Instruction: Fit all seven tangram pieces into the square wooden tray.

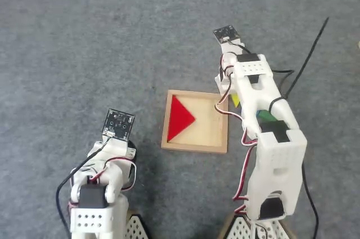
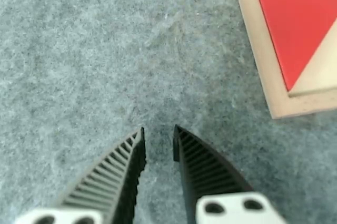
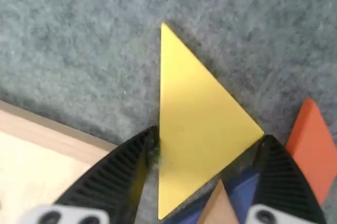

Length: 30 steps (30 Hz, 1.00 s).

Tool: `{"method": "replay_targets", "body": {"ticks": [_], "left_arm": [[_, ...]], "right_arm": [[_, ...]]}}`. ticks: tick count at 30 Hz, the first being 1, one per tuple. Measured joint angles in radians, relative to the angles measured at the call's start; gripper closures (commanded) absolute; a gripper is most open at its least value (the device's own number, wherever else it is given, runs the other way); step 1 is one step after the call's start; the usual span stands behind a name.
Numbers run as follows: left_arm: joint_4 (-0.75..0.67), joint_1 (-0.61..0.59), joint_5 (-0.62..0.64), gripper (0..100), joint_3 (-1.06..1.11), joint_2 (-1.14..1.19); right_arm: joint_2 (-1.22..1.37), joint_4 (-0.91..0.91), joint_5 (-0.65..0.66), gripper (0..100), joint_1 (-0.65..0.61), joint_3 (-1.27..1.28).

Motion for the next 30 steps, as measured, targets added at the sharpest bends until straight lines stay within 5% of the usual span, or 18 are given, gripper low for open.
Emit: {"method": "replay_targets", "body": {"ticks": [14,30], "left_arm": [[0.0,0.0,0.0,91,0.0,0.0],[0.0,0.0,0.0,91,0.0,0.0]], "right_arm": [[0.046,0.003,0.029,79.7,0.002,-0.057],[0.054,-0.011,-0.058,77.5,0.097,-0.192]]}}
